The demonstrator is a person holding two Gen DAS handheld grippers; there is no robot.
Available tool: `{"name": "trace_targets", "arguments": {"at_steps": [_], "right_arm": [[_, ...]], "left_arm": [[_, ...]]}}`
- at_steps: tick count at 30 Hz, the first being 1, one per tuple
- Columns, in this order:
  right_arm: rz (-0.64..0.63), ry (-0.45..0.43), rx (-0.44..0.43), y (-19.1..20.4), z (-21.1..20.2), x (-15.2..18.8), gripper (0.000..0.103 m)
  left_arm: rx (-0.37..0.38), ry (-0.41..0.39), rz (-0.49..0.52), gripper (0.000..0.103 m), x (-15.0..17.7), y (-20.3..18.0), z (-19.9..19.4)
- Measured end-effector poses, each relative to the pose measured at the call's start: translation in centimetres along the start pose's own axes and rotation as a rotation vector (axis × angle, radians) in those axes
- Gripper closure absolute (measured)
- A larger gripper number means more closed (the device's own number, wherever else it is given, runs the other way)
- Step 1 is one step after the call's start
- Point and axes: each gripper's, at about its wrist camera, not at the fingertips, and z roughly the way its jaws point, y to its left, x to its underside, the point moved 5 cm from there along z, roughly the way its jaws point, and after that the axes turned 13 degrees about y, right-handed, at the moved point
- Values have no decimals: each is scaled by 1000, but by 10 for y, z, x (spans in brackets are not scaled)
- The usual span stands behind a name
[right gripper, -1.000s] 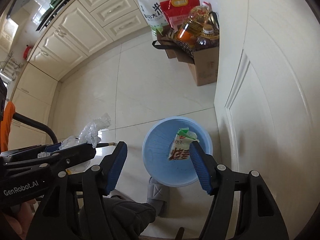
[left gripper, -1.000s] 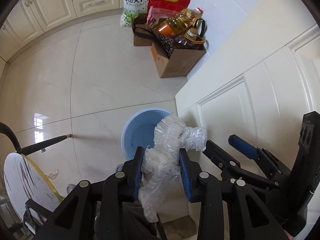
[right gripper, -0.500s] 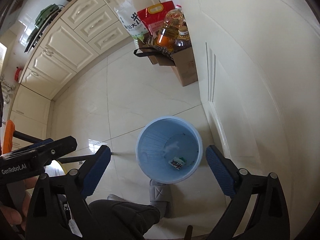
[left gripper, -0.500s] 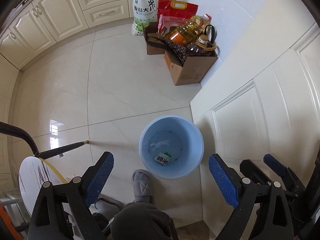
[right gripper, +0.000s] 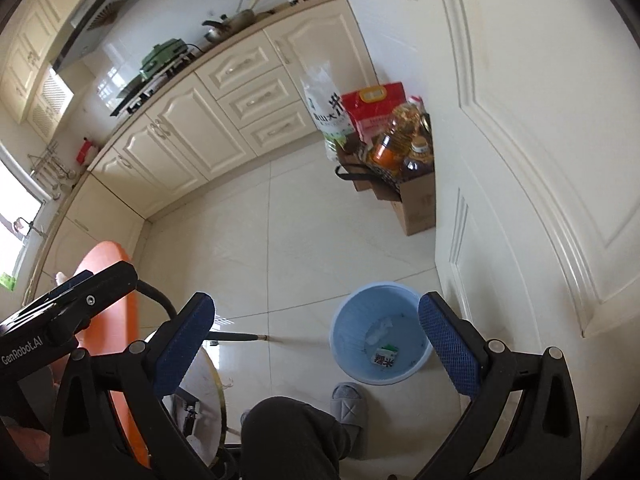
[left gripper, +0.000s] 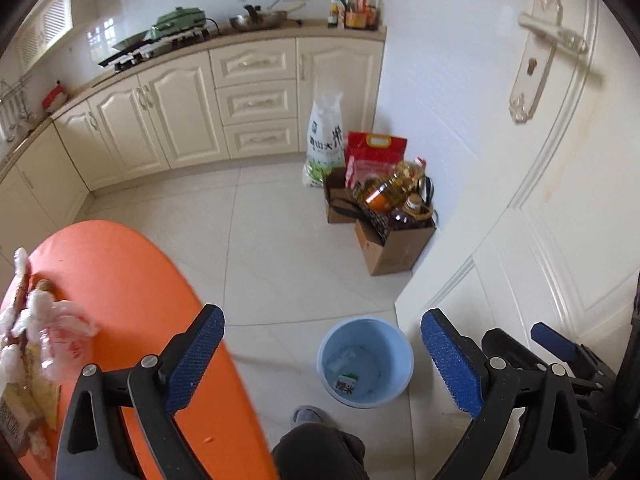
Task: Collect trash
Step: 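Move both tools back over the table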
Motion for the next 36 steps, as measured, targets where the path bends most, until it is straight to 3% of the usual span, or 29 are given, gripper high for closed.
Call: {"name": "trace_targets", "arguments": {"at_steps": [7,19,28,32,36], "right_arm": [[-152,-108,-38,90,-64,5,0],[-455,-260,-99,257,-140,50,0],[-665,-340,-153,357,-166,102,0],[-718,-371,-154,378,-175,118,0],[-739,-381,-160,389,-176,125,0]], "left_arm": [[-49,-155,-117,6,66,62,-83],[-187,-342,-334,5,225,129,-205],[-312,-426,-482,1,325,122,-250],[-355,-435,-550,1,372,112,-262],[-383,-424,-607,1,389,100,-267]]}}
